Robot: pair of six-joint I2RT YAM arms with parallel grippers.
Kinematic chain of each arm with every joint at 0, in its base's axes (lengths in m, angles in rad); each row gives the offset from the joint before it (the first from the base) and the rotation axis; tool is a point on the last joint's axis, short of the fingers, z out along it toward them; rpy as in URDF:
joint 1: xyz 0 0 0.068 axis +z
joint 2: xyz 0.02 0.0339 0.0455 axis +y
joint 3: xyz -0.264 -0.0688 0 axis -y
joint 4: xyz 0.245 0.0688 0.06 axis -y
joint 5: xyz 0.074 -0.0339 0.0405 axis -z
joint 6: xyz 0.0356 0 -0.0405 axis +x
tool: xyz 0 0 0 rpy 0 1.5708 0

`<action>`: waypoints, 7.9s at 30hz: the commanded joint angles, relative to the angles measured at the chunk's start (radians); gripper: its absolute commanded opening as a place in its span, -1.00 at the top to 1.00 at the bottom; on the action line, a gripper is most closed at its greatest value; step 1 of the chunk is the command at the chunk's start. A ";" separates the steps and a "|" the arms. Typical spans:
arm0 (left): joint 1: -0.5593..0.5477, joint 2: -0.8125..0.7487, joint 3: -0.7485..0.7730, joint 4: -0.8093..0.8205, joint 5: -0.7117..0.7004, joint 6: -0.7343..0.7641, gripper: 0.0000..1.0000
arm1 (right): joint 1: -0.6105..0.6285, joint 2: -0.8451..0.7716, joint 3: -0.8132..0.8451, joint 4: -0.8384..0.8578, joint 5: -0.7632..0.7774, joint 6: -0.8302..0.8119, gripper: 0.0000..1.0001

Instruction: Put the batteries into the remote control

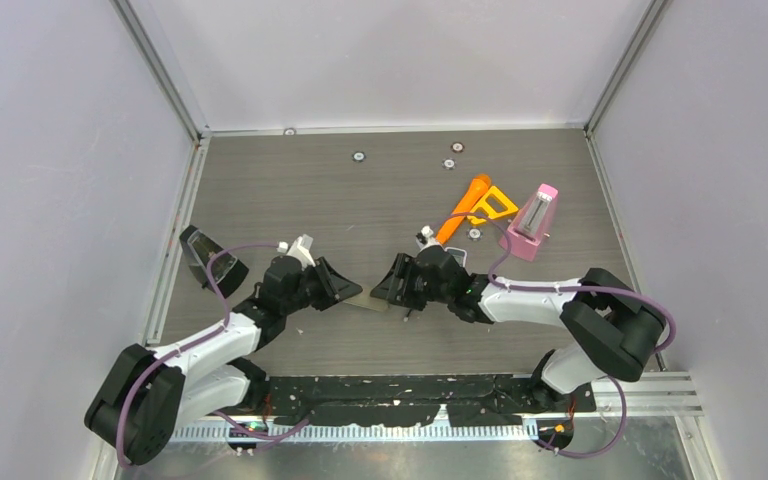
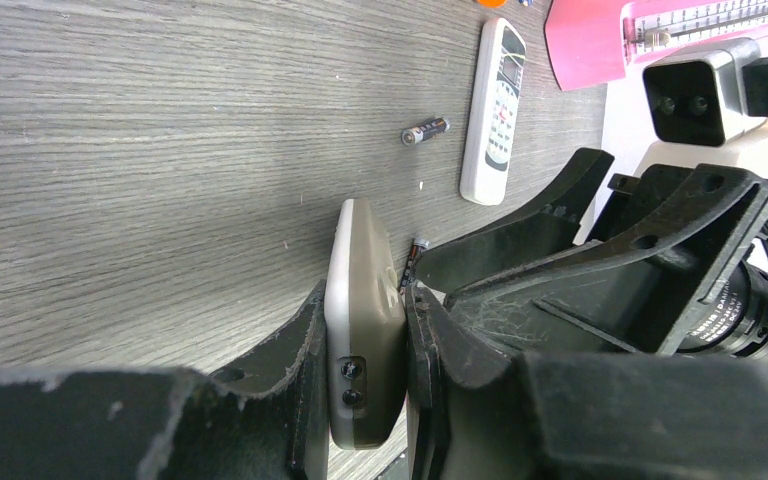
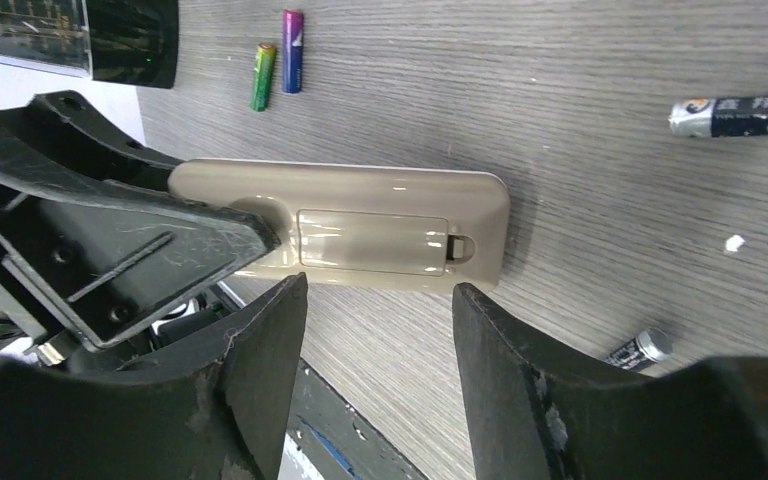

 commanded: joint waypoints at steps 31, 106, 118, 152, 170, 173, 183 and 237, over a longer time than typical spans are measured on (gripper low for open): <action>-0.004 0.027 -0.031 -0.073 -0.065 0.067 1.00 | -0.023 0.083 0.019 0.157 -0.022 0.009 0.04; -0.004 0.034 -0.009 -0.209 -0.159 0.067 1.00 | -0.032 0.250 -0.139 1.168 -0.305 0.283 0.14; -0.005 -0.017 0.045 -0.369 -0.247 0.114 1.00 | -0.037 0.036 -0.116 0.747 -0.198 0.098 0.01; -0.009 -0.264 0.452 -0.523 0.569 0.654 1.00 | 0.010 -0.402 0.210 -0.369 -0.416 -0.944 -0.82; -0.011 -0.307 0.530 -0.564 0.815 0.702 1.00 | 0.081 -0.319 0.250 -0.265 -0.665 -0.836 -0.08; -0.011 -0.299 0.541 -0.568 0.806 0.704 0.99 | 0.082 -0.309 0.236 -0.202 -0.683 -0.790 0.25; -0.011 -0.323 0.459 -0.266 0.655 0.431 -0.19 | 0.082 -0.306 0.115 0.185 -0.562 -0.475 0.76; -0.009 -0.569 0.328 -0.575 -0.426 0.385 1.00 | 0.042 -0.393 0.062 -0.226 0.099 -0.327 -0.43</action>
